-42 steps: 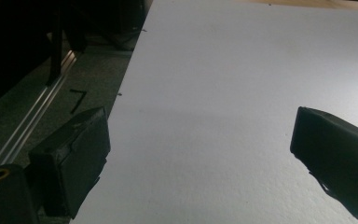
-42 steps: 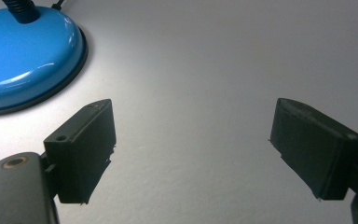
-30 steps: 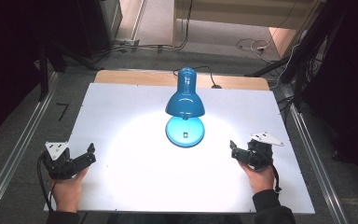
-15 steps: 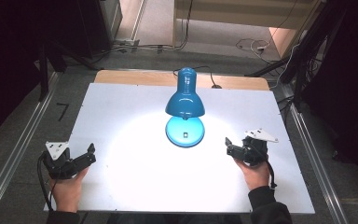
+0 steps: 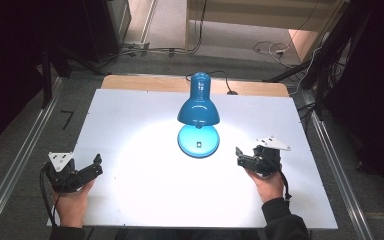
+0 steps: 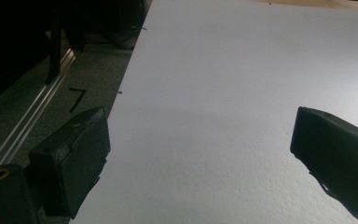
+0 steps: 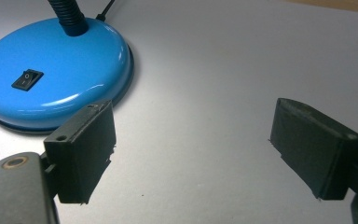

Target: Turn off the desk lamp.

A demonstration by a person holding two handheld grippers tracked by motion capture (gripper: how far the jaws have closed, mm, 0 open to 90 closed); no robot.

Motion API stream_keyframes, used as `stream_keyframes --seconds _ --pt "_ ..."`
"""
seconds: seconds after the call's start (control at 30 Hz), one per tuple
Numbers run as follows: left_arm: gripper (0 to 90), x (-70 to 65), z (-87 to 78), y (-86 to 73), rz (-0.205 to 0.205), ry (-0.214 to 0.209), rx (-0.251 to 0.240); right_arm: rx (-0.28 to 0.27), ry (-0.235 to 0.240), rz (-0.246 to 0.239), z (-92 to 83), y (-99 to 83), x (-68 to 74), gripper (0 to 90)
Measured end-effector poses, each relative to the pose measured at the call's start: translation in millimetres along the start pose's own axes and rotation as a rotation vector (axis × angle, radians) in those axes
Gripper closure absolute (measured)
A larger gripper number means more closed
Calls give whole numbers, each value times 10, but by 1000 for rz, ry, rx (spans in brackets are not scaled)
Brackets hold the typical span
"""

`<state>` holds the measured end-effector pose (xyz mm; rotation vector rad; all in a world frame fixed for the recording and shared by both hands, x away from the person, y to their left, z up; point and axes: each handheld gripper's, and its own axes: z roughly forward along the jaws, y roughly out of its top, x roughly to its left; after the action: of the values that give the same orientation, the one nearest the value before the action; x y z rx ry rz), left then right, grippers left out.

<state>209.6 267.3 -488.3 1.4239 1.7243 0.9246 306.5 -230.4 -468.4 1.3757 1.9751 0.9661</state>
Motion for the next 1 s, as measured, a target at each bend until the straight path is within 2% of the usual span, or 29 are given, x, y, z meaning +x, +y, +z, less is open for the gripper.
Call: stream_keyframes --seconds 0.4,0.57,1.0 --pt "53 -3 3 -8 4 1 1 -2 23 -13 82 21 149 129" --pt "53 -7 12 -9 5 -1 8 4 19 -16 122 36 205 129" --pt "53 -12 21 -16 13 0 15 -15 50 -17 227 79 383 138"
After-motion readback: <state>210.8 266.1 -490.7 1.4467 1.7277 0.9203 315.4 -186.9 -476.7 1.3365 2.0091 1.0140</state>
